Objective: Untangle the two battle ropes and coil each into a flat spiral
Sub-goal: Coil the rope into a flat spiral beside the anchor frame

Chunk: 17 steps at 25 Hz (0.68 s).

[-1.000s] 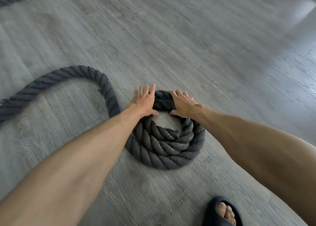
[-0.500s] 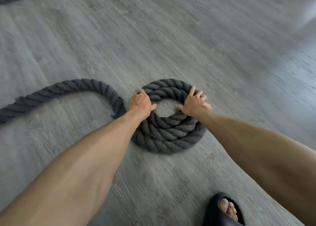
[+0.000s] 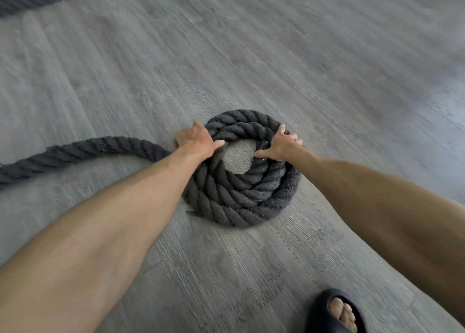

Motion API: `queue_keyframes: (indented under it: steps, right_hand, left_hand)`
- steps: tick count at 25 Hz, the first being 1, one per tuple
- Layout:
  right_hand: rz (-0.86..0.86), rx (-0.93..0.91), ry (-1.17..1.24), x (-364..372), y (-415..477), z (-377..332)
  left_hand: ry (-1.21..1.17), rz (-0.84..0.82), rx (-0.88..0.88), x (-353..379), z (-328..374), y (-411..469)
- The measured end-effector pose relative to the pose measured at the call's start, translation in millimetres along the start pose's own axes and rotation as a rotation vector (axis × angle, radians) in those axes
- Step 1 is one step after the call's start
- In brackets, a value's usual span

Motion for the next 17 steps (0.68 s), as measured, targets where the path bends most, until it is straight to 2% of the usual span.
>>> queue_keyframes:
  steps: [2, 6, 8, 10, 12, 14, 17]
  right_hand:
    - [0.01, -0.157, -0.11, -3, -1, -7]
    - [0.013, -0.441, -0.269, -1, -16, -25]
    - [0.021, -0.485, -0.279, 2, -18, -28]
    - [0.03, -0.465, -0.244, 4, -18, -26]
    - [0.028, -0.336, -0.203, 10, -24, -23]
    - [0.011, -0.155, -0.162, 16, -37, -22]
    - [-0.045, -0.038, -0.202, 24, -48, -30]
  left_hand:
    - [-0.02, 0.071, 0.114, -9, -2, 7]
    - [-0.033, -0.148, 0.357, 12, 12, 19]
    - [-0.024, -0.117, 0.391, 29, 10, 18]
    - [0.013, 0.063, 0.364, 40, 3, 15]
    - [0.079, 0.151, 0.315, 43, -1, 11]
    - [0.114, 0.119, 0.253, 45, -9, 8]
    - [0.072, 0.075, 0.085, 45, -27, 0]
Point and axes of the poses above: each hand's wrist, its own y-axis towards the middle knuckle, its own x-axis out of the palm, z = x × y, the point moved 1 cm from there along y, towards the middle knuckle, and after that the axes turned 14 degrees about x, right-handed, at the moved point
